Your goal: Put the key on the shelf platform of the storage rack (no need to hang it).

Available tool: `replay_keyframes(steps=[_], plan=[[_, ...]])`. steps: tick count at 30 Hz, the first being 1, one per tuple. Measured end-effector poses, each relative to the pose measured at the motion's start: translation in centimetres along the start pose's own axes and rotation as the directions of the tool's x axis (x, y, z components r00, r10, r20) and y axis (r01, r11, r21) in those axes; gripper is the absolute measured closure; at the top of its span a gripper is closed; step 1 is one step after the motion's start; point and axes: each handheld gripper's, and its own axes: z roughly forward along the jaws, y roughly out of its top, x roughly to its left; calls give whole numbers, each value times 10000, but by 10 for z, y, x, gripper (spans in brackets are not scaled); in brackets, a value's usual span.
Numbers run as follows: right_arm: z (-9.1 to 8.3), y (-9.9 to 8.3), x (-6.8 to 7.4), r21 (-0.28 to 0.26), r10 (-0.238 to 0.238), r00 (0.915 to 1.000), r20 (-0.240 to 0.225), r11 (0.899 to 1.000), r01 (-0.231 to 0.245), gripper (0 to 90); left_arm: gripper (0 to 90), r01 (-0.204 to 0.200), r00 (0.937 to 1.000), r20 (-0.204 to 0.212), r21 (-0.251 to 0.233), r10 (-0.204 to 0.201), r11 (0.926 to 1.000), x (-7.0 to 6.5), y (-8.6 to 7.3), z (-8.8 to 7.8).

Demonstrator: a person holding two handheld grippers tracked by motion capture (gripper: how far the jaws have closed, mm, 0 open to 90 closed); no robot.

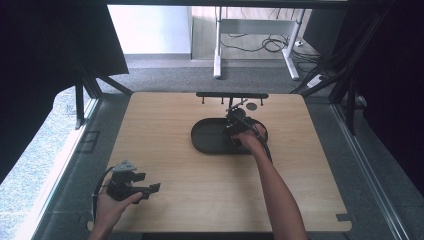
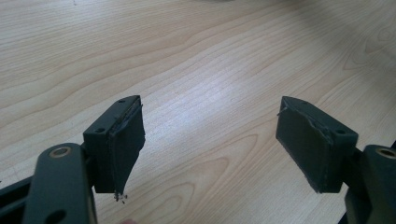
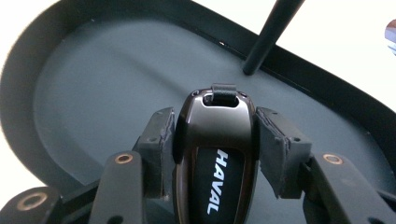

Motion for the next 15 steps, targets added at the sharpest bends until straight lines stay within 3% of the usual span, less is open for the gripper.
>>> replay_keyframes(steps=[15], plan=[[15, -7, 1, 259, -430, 9990, 116, 9988, 427, 498, 239, -11, 10000, 15, 54, 11, 10000, 0, 0, 1]])
